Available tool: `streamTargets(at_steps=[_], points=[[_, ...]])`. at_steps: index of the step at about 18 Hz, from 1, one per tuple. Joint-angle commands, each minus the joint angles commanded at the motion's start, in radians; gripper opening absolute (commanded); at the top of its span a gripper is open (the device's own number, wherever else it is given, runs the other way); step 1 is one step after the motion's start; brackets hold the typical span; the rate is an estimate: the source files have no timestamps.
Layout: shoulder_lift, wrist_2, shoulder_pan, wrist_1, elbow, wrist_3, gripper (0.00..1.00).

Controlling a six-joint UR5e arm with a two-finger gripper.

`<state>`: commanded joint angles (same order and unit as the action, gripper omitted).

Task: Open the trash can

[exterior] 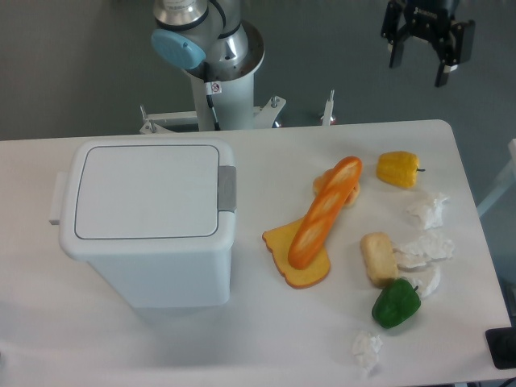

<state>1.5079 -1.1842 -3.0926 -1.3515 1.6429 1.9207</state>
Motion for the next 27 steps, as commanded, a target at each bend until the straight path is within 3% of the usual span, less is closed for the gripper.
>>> streamTargets(at_steps=[5,13,18,22,27], points=[[0.009,0.005,0.006,-0.002,-0.029,-0.08,1.0],[0.025,0.071,0.064,0.0,-0.054,-0.339,1.0],[0.04,0.08,0.133,0.07,-0.054,-0.5,1.0],[0.046,0.075,0.157,0.077,-0.054,-0.566,1.0],[0.067,0.081,0.19,0.098,-0.086,-0.782,1.0]])
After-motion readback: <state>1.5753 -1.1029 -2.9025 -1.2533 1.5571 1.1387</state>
